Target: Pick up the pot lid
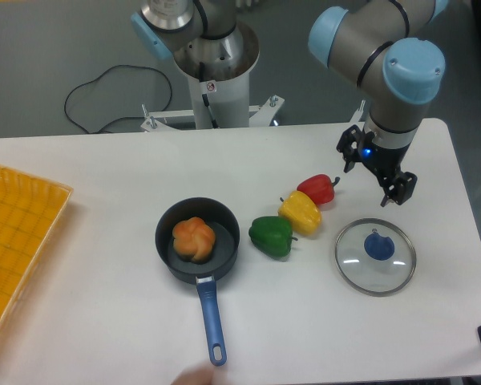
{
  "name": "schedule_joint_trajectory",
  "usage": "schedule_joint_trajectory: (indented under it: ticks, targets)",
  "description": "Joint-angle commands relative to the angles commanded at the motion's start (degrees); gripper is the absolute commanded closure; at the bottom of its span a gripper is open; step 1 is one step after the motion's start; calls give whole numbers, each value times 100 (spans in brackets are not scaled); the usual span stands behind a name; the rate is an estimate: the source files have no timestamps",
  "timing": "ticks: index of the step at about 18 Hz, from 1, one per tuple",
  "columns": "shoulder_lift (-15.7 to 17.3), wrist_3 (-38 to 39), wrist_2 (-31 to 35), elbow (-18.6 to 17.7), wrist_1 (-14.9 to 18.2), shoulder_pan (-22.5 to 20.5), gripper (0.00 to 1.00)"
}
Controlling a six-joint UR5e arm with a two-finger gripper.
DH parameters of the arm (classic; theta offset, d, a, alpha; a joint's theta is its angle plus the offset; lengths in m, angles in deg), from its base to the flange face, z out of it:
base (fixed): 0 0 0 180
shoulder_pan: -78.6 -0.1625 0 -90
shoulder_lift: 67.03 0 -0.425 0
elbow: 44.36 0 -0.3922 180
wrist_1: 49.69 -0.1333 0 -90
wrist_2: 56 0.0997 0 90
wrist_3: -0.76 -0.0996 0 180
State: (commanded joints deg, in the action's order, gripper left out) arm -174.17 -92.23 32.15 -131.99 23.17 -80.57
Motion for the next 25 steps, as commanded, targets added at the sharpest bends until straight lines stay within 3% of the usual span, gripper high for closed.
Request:
schedule_joint_trajectory:
  ticks: [7,18,23,25]
  targets:
    - [26,0,35,-35,26,-9,0]
    - [272,316,26,-1036,-755,-396,0]
    - [220,667,53,-1028,-738,-387,0]
    - [19,1105,97,-915,-721,-343,0]
